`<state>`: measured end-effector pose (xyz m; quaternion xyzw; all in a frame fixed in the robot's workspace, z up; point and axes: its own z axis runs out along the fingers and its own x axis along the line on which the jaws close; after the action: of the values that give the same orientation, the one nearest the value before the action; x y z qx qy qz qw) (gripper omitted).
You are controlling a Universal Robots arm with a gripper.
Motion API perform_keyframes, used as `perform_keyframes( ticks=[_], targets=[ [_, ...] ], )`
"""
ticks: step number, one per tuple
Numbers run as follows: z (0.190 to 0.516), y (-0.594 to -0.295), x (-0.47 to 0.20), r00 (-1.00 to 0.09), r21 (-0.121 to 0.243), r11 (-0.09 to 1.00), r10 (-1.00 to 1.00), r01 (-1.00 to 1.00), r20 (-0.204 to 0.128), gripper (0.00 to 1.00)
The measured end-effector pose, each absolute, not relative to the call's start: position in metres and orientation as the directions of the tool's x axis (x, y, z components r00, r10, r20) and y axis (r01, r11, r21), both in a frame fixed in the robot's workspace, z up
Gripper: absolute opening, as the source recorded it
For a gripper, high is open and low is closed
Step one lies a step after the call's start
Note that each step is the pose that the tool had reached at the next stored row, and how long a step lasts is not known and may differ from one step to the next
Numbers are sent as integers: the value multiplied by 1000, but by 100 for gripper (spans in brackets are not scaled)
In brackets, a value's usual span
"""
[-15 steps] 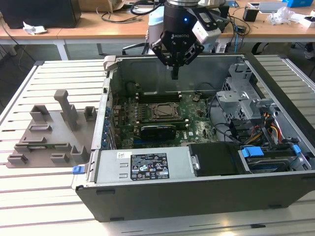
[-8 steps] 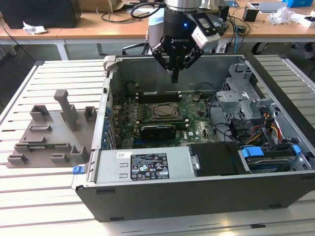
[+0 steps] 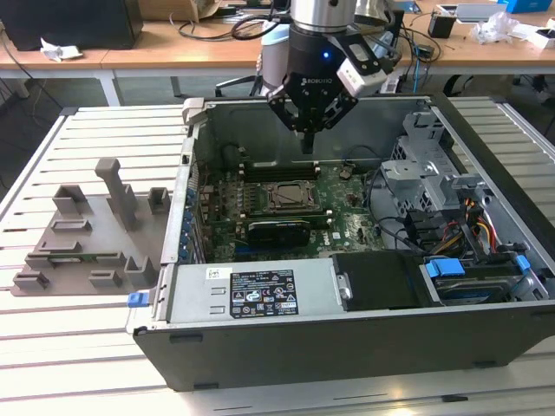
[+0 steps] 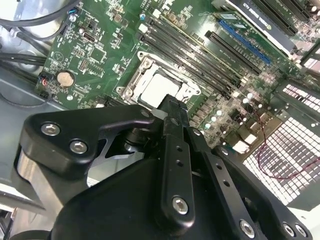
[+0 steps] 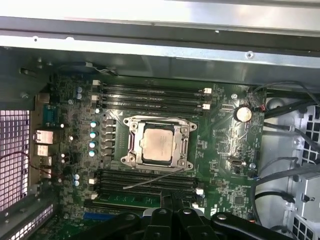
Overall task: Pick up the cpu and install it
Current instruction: 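Install the second cpu locking lever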
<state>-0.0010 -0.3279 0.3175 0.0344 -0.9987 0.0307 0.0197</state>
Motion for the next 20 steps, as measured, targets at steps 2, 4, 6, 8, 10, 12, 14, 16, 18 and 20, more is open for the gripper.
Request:
perform_keyframes(
  ticks=[2,4,6,8,10,12,14,16,18,20],
  targets=[
    [315,-331,-1,-997,-59,996,-68,-70,41,11],
    [313,-336,-1,-997,-52,996,-68,-70,41,11],
    [311,-344,-1,-997,-39,997,-69,-70,40,11],
    [310,-348,-1,-997,-21,997,-69,-70,39,11],
    [309,-350,-1,-997,34,997,-71,-70,35,11],
    [309,-351,-1,-997,68,995,-72,-70,32,11],
    [309,-351,-1,-997,113,991,-74,-70,29,11],
    [309,-351,-1,-997,167,984,-75,-70,25,11],
    [310,-351,-1,-997,195,978,-76,-70,23,11],
    [309,-351,-1,-997,219,973,-76,-70,21,11]
  ],
)
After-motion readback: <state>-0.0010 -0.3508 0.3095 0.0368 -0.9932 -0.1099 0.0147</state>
